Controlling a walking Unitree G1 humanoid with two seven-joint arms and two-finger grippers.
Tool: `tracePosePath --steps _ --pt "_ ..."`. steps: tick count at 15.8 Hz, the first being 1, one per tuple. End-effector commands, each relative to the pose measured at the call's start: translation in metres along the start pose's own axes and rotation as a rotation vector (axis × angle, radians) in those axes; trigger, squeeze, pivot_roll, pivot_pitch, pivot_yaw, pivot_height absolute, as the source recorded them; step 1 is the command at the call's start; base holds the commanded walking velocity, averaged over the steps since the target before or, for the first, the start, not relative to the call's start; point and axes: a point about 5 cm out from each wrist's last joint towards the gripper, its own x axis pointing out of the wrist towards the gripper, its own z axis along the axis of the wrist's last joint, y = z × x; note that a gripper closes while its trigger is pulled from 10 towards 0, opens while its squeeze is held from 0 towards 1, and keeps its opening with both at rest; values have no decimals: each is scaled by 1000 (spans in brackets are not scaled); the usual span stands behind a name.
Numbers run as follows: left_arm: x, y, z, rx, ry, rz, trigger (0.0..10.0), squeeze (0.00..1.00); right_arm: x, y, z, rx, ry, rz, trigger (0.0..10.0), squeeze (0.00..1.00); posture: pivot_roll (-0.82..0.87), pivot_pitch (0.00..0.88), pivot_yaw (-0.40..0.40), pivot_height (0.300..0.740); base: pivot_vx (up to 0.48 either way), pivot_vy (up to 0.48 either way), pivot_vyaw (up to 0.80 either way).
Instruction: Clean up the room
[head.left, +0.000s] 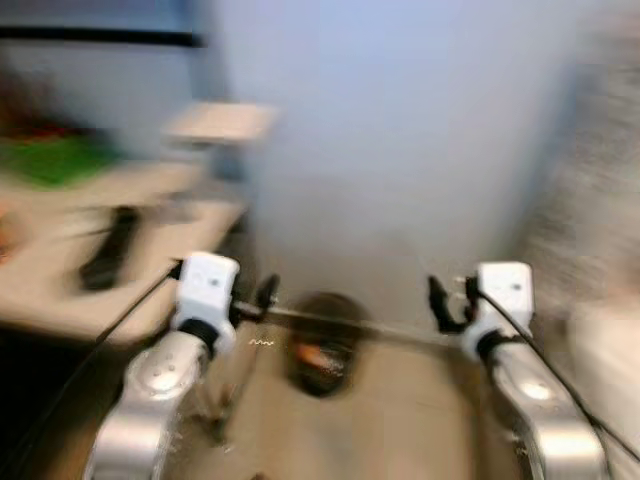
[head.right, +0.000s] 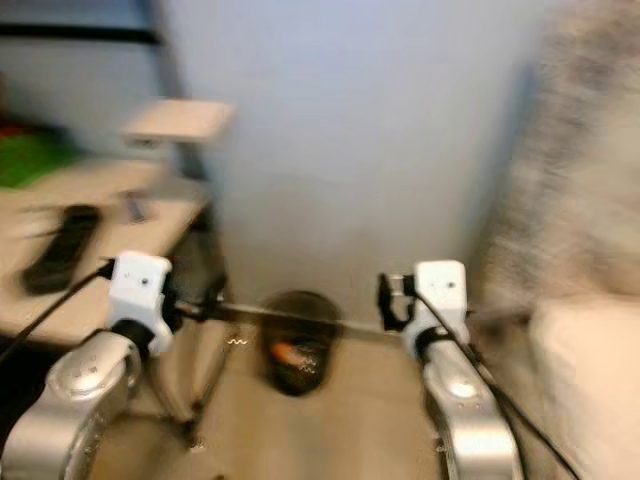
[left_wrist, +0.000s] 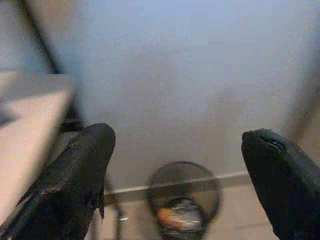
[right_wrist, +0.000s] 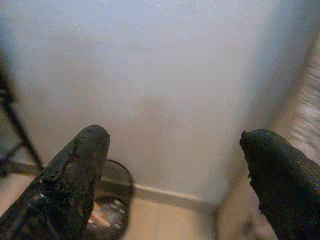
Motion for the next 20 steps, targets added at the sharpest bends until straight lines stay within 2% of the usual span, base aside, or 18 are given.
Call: tracePosePath --steps 1,3,5,6,7,9,11,12,13,16,20 --pt "1 -1 5 -36 -10 -18 10000 0 3 -6 4 -16 -14 -59 10000 0 19 0 19 740 0 0 -788" --pt "3 0 9 -30 -24 -39 10000 0 7 -5 8 30 -34 -81 10000 0 22 0 23 740 0 0 -794" --pt "8 13 10 -8 -22 109 10000 0 12 -3 11 54 -32 -79 10000 0 19 0 53 740 0 0 -800" --pt "8 8 19 -16 -42 74 10000 0 16 0 21 55 -60 -33 10000 0 14 0 36 740 0 0 -800" --pt "8 2 17 53 -42 59 10000 0 15 -1 16 63 -33 -11 10000 0 30 0 27 740 0 0 -800" --pt "5 2 17 63 -47 94 10000 0 15 2 14 76 -25 5 10000 0 20 0 27 740 0 0 -800" --pt "5 2 16 38 -59 90 10000 0 16 4 15 85 -36 5 10000 0 7 0 29 740 0 0 -800" --pt "5 4 15 51 -53 109 10000 0 16 3 16 91 -41 -4 10000 0 6 0 29 740 0 0 -800" --pt "7 8 13 41 -44 123 10000 0 15 1 14 52 -40 -17 10000 0 9 0 33 740 0 0 -800" --pt "10 25 17 27 -92 258 10000 0 11 -8 9 101 -1 -55 10000 0 15 0 38 740 0 0 -800" --pt "10 27 21 -44 -138 263 10000 0 8 -8 7 114 3 -59 10000 0 7 0 45 740 0 0 -800"
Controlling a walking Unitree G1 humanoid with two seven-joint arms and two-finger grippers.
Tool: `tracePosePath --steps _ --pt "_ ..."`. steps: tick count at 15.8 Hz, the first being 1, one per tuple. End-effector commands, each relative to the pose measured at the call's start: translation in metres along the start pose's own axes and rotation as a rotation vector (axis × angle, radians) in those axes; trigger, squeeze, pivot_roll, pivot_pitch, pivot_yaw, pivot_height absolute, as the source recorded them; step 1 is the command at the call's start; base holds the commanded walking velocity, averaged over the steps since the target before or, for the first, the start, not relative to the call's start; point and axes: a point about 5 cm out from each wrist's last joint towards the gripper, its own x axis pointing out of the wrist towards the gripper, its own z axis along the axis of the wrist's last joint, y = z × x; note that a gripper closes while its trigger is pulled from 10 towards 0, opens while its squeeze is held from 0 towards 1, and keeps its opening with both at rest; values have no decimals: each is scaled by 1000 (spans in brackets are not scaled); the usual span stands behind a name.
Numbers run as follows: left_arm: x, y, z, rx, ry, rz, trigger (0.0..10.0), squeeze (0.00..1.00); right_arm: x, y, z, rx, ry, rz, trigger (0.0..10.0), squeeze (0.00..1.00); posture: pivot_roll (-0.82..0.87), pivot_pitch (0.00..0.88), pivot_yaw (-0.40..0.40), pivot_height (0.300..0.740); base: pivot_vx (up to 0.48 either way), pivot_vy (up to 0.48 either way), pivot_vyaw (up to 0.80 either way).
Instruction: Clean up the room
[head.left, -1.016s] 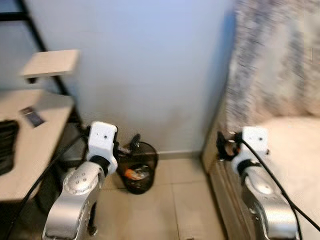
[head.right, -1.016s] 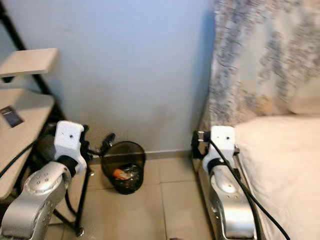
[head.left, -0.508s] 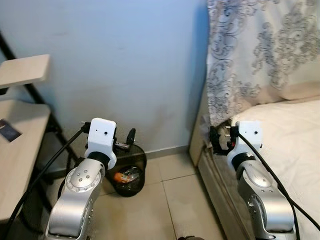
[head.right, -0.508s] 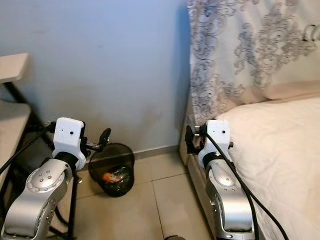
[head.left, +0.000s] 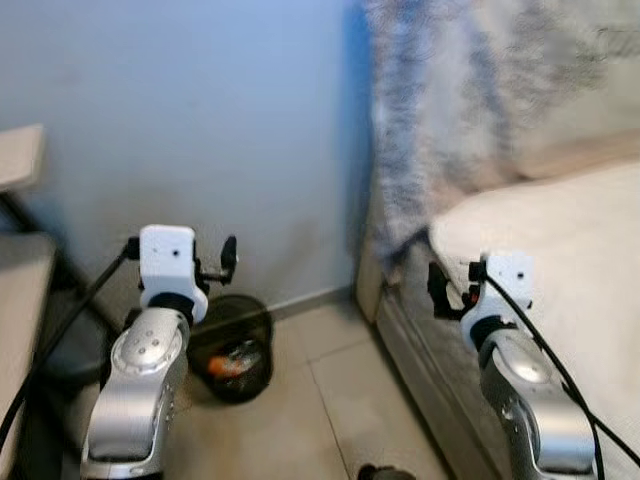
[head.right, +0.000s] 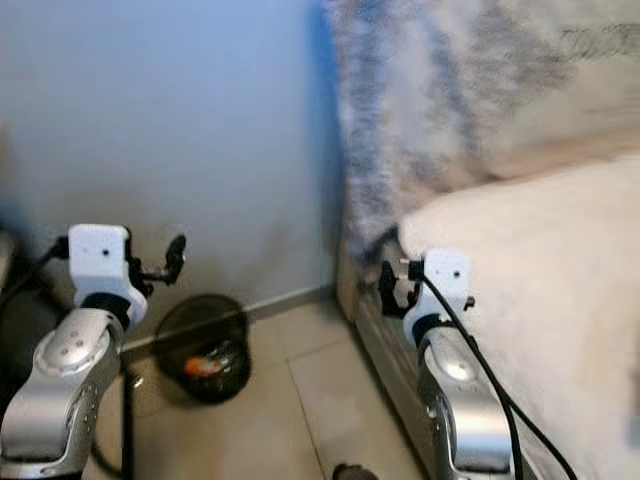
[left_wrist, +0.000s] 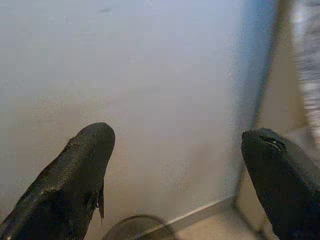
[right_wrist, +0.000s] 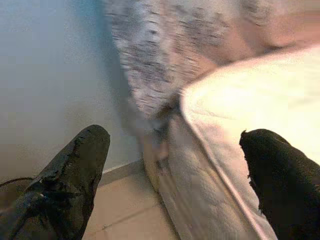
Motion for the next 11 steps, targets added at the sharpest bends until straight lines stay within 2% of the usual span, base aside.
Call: tracePosePath --steps 1,3,4,5,6,7,9,11 --pt "1 0 -1 -1 -2 -1 10000 0 -3 -2 2 11 -4 -8 10000 0 10 0 49 740 0 0 -800" --pt "1 0 2 17 -16 -16 10000 0 -4 -1 3 12 -12 -12 10000 0 6 0 54 740 0 0 -794" --pt "3 5 6 83 -62 61 10000 0 -4 1 5 34 -29 -10 10000 0 4 0 58 740 0 0 -781" --pt "4 3 2 54 -14 24 10000 0 -5 2 6 40 -37 -1 10000 0 3 0 61 740 0 0 -781" --pt "1 -5 -1 27 23 -119 10000 0 -7 3 7 17 -46 -13 10000 0 -5 0 63 740 0 0 -781" --pt "-2 -10 -2 2 40 -196 10000 0 -8 2 8 -16 -64 -33 10000 0 -6 0 63 740 0 0 -781" --pt "-4 -12 -3 -8 31 -203 10000 0 -8 0 8 -23 -84 -63 10000 0 -11 0 60 740 0 0 -781" --pt "-3 -13 -4 5 26 -181 10000 0 -7 1 4 -19 -54 -38 10000 0 9 0 47 740 0 0 -781"
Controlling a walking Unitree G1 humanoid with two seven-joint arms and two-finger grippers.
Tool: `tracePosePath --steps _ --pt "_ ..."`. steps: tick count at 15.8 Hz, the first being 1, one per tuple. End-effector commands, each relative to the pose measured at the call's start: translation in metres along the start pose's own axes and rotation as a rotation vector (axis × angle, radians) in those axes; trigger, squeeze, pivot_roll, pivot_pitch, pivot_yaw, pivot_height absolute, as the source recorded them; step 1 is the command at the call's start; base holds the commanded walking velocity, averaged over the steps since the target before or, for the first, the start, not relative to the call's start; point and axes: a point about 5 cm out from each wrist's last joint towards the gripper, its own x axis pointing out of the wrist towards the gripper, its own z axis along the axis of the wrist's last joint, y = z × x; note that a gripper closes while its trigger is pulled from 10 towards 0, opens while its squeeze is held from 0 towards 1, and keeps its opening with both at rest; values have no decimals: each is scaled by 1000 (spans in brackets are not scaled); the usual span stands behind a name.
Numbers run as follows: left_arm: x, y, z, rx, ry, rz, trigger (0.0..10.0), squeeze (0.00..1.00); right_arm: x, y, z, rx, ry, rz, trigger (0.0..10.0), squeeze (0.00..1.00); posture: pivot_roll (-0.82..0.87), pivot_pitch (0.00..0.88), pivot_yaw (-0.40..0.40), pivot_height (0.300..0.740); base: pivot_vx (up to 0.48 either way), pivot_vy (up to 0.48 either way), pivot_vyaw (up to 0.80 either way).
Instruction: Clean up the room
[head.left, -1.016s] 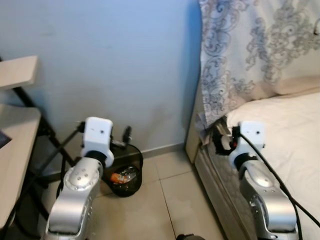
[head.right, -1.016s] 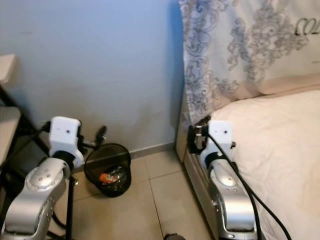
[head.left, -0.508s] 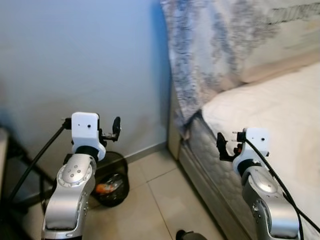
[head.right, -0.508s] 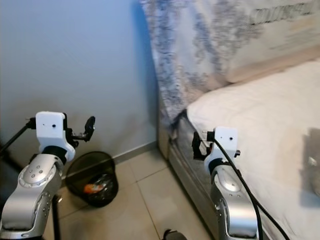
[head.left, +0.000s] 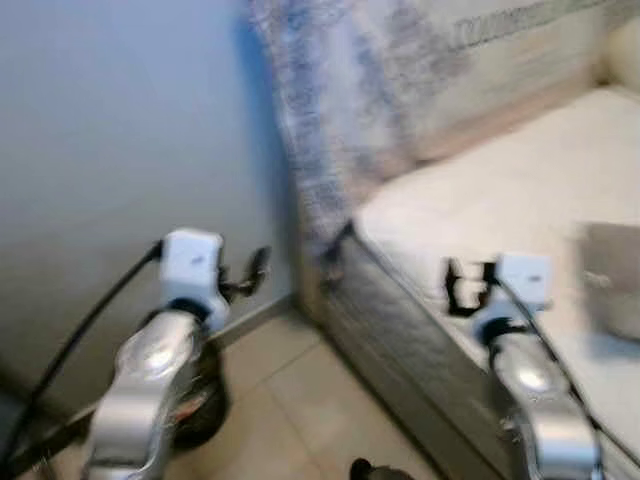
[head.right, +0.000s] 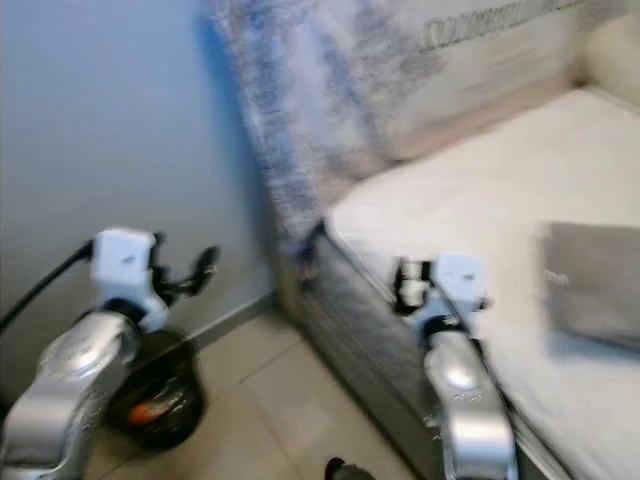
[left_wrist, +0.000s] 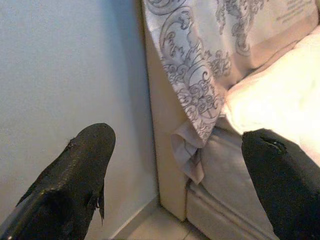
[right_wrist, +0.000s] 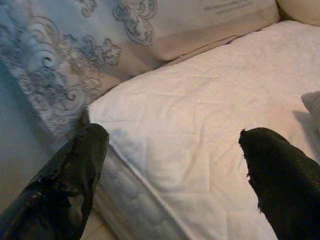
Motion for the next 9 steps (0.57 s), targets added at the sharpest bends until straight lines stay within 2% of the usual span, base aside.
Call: tracePosePath --steps 1,9 --pt "1 -1 5 0 -9 -3 10000 0 1 -2 -2 -10 24 7 10000 0 14 0 43 740 0 0 -781" --pt "-3 4 3 13 10 -14 10000 0 4 8 0 -8 0 14 10000 0 12 0 51 740 256 0 -776"
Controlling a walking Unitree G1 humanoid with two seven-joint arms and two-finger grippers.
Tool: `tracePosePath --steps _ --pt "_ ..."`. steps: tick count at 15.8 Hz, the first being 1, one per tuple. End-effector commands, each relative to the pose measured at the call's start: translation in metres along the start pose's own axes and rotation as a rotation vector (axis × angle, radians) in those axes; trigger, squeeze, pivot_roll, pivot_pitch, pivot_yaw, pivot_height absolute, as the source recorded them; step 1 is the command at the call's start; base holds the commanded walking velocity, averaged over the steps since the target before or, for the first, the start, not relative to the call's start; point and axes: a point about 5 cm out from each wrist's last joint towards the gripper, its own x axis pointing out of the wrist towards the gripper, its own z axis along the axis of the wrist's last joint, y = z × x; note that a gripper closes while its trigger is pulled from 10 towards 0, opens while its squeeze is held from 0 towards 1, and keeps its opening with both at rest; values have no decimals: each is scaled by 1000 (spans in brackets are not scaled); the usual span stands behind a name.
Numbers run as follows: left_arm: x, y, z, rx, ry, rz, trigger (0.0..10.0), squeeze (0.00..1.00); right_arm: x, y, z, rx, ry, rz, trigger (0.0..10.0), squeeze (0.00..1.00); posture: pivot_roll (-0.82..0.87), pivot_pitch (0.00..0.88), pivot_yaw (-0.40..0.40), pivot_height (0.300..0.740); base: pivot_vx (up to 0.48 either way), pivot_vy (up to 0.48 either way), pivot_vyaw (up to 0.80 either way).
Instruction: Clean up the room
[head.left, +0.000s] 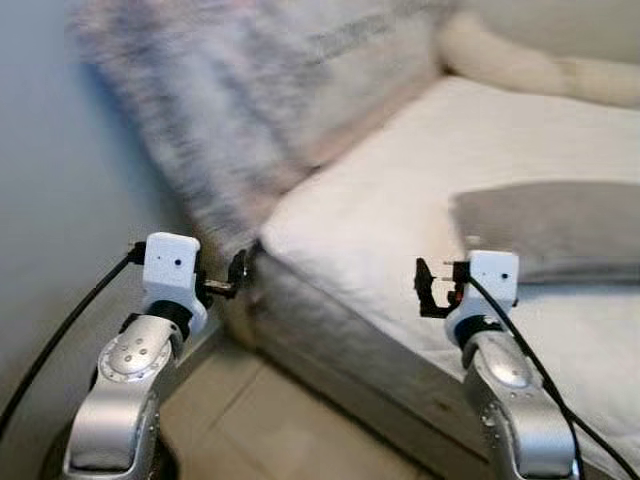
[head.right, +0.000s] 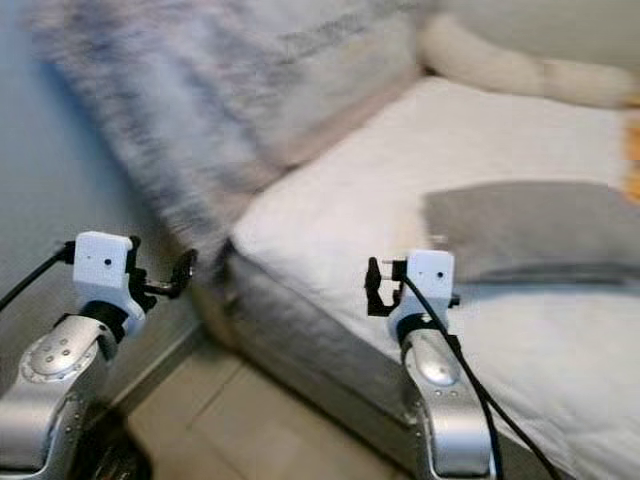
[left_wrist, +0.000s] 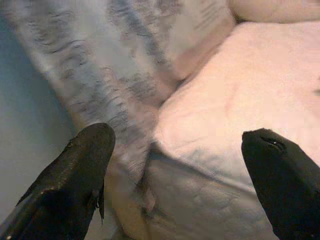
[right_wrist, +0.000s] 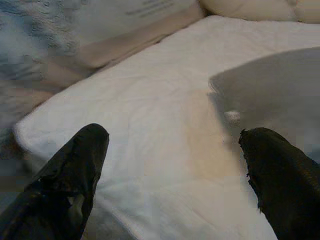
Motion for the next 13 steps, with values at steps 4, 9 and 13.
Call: tracePosePath --steps 4,9,13 --pt "6 -6 6 -6 -19 -33 10000 0 2 -10 3 -35 -24 -51 10000 0 16 0 40 740 266 0 -773" --pt "7 -4 6 -9 -22 -25 10000 0 5 -10 5 -49 -34 -37 10000 0 18 0 30 740 276 0 -774" --pt "8 -5 7 -11 -29 -27 10000 0 8 -8 6 -47 -41 -8 10000 0 23 0 26 740 279 0 -527"
